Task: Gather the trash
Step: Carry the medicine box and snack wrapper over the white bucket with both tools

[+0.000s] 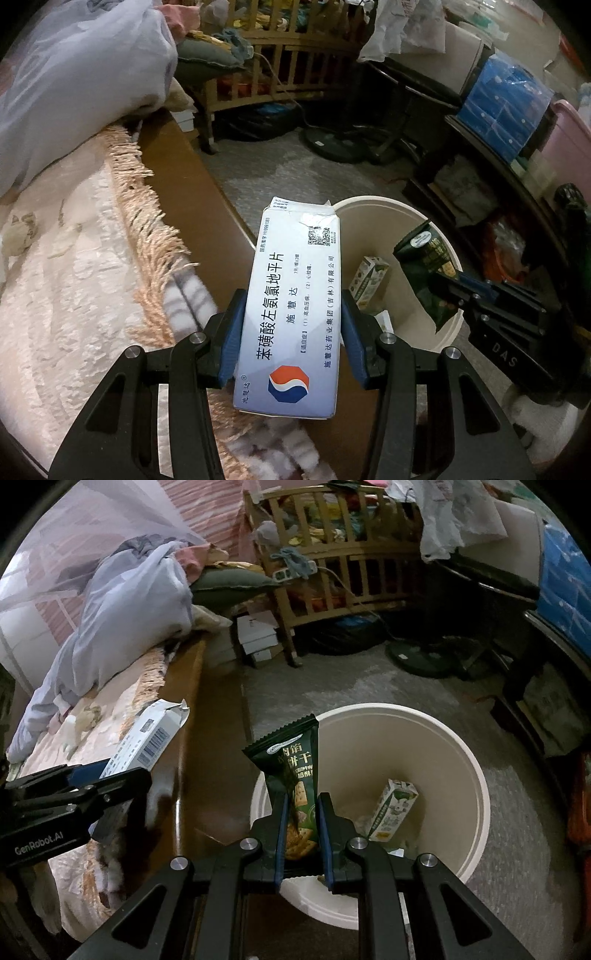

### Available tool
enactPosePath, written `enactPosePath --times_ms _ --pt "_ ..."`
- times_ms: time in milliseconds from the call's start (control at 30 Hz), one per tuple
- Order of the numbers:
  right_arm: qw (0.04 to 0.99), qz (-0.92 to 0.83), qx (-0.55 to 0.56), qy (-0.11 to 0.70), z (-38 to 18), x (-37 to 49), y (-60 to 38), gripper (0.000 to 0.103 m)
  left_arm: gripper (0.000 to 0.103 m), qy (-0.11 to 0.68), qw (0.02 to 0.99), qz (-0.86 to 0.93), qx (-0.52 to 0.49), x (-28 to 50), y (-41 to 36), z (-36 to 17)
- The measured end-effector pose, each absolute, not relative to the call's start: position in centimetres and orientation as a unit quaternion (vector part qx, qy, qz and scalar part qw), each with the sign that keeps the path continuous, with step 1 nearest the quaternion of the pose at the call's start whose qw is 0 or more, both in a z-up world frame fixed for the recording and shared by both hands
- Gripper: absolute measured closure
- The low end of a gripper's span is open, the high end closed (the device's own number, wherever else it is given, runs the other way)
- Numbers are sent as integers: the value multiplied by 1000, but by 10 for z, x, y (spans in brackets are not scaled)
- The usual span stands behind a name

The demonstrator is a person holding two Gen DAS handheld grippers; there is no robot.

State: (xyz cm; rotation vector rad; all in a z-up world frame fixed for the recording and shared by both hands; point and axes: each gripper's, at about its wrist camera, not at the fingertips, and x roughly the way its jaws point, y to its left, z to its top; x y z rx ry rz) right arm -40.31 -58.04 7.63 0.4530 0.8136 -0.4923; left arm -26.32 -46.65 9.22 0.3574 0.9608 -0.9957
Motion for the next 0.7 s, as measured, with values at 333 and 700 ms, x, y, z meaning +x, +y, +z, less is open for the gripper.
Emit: enactPosePath --times_ms 333,700 --pt "860 -252 215 387 75 -407 -589 88 57 453 739 -473 162 -265 -486 85" --pt "853 -272 225 385 76 -415 -602 88 57 462 725 -485 160 -272 -505 76"
